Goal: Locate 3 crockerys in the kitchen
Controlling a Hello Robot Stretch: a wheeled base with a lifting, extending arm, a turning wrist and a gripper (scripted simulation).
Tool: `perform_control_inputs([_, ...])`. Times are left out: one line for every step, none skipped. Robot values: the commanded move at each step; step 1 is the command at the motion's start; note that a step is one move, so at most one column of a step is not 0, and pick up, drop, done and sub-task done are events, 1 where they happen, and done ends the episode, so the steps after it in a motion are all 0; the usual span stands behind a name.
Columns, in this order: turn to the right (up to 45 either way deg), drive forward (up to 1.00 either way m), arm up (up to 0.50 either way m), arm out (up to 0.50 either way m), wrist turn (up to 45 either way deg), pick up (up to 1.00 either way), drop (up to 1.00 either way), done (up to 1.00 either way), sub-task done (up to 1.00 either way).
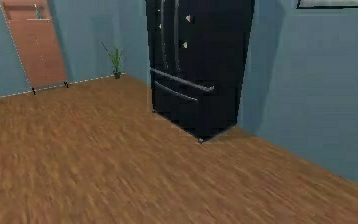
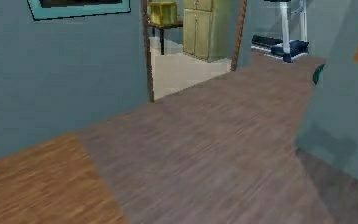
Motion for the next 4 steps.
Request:
perform_control_inputs([-39.0,0.00,0.00,0.00,0.0,0.00,0.00,0.00,0.00])
perform_control_inputs([0.0,1.00,0.00,0.00,0.0,0.00,0.00,0.00,0.00])
perform_control_inputs([0.0,1.00,0.00,0.00,0.0,0.00,0.00,0.00,0.00])
perform_control_inputs([0.0,1.00,0.00,0.00,0.0,0.00,0.00,0.00,0.00])
